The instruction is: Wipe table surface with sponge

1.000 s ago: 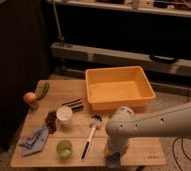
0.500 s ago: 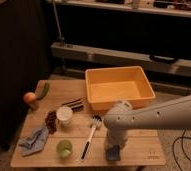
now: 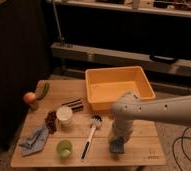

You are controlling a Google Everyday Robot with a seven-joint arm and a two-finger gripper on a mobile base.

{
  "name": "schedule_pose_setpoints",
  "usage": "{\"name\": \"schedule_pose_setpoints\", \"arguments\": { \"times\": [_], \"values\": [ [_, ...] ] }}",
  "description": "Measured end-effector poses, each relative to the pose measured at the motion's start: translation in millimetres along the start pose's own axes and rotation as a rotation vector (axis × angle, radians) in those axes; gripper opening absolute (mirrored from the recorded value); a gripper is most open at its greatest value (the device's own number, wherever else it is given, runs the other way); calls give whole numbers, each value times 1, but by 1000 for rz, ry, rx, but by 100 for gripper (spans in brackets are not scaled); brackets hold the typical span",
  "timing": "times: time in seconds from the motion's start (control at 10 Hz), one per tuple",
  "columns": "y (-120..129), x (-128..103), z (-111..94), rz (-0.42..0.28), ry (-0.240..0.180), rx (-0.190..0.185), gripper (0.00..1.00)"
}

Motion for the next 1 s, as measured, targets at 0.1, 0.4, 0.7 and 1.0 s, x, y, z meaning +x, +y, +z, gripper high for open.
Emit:
{"name": "schedule_pose_setpoints", "arguments": {
  "times": [0.1, 0.4, 0.7, 1.0],
  "values": [
    [-2, -6, -2, 1, 12, -14, 14],
    [-10, -19, -8, 12, 28, -45, 14],
    [-20, -29, -13, 42, 33, -62, 14],
    [-34, -40, -10, 79, 56, -78, 14]
  ]
}}
